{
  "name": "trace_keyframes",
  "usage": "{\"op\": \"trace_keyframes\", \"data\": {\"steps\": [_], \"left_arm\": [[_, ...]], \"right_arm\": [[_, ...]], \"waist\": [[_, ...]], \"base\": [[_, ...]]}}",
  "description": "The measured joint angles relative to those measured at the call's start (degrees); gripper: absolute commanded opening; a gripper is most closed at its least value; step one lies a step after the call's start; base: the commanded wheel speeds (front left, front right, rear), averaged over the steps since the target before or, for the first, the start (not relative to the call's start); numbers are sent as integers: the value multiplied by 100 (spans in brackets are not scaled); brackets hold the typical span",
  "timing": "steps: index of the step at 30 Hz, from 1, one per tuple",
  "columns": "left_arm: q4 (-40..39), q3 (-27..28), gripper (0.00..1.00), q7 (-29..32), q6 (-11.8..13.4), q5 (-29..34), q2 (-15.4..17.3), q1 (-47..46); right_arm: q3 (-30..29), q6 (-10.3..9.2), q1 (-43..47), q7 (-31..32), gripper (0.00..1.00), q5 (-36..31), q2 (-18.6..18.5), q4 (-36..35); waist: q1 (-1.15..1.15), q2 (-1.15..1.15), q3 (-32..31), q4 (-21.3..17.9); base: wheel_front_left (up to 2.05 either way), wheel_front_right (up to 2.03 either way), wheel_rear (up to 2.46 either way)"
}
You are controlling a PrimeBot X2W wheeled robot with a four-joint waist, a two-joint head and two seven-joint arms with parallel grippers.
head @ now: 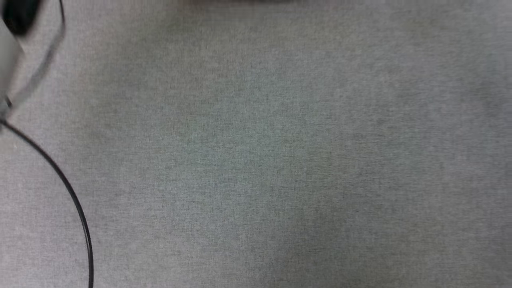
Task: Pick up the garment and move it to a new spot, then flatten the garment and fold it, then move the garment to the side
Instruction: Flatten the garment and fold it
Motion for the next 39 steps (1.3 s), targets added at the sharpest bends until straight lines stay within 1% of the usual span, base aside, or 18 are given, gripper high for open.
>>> {"op": "trace_keyframes", "data": {"steps": [3,7,10,17,20,26,31,39], "left_arm": [[-211,22,0,-63,86,-144,98,768],[-653,109,0,-105,328,-347,286,1813],[-1069,185,0,-112,569,-480,461,2654],[-2364,393,0,-114,1318,-853,891,4688],[-2739,401,0,-114,1612,-1014,1079,5486],[-3339,546,0,-122,2114,-1359,1422,6773],[-3693,762,0,-130,2376,-1582,1617,7681],[-4270,1156,0,-130,2754,-1660,1652,9027]], "right_arm": [[252,1,536,-134,0,181,-21,-142],[524,0,1221,-257,0,403,-142,-339],[691,1,1724,-355,0,548,-285,-467],[903,0,2992,-539,0,859,-730,-835],[883,0,3494,-627,0,996,-877,-935],[808,1,4546,-710,0,1162,-1094,-1138],[619,1,5405,-769,0,1203,-1238,-1280],[156,1,6651,-680,0,1125,-1471,-1689]], "waist": [[0,0,-180,-47],[0,0,-434,-95],[-1,0,-630,-130],[-1,0,-1161,-180],[-1,0,-1418,-208],[-1,0,-1947,-264],[-2,0,-2336,-325],[-2,0,-2769,-399]], "base": [[0,0,0],[0,0,0],[0,0,0],[0,0,0],[0,0,0],[0,0,0],[0,0,0],[0,0,0]]}}
